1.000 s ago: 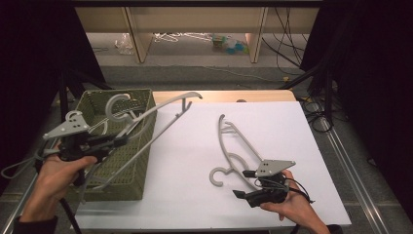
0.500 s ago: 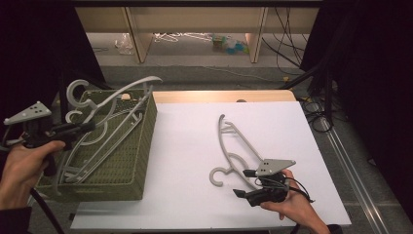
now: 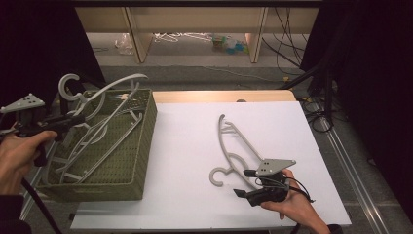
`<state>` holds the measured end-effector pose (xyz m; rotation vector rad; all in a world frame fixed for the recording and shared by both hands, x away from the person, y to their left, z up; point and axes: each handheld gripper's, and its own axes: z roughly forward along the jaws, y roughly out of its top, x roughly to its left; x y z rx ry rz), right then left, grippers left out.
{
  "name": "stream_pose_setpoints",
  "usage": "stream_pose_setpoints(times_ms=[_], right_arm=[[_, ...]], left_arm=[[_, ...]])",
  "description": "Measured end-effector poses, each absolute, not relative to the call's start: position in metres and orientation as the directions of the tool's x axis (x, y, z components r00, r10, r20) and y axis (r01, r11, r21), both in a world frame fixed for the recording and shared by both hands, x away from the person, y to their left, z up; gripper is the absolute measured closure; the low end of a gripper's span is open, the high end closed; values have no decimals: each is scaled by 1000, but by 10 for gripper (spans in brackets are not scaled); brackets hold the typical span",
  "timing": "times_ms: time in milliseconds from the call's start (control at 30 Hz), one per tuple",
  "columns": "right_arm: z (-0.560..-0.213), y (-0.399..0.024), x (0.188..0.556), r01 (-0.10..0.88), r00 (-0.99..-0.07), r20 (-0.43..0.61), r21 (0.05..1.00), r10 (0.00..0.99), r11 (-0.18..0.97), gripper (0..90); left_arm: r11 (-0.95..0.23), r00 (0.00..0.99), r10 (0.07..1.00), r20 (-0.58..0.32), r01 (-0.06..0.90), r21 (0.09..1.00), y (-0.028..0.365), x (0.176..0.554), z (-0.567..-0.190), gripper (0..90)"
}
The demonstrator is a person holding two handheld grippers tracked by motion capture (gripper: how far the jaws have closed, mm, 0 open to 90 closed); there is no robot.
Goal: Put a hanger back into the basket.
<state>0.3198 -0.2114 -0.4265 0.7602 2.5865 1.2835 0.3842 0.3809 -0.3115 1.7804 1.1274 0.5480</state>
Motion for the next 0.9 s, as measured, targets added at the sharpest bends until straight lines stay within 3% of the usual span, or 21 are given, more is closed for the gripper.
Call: stream_pose_setpoints(times_ms=[667,900], right_arm=[[-427,-211,321,374,-858,82,777,507,507,280],[-427,-212,321,372,-858,80,778,508,506,280]], left_arm=[[-283,491,870,-43,569,772,379,416,-344,787],[-278,501,861,-81,599,751,377,423,-354,787]])
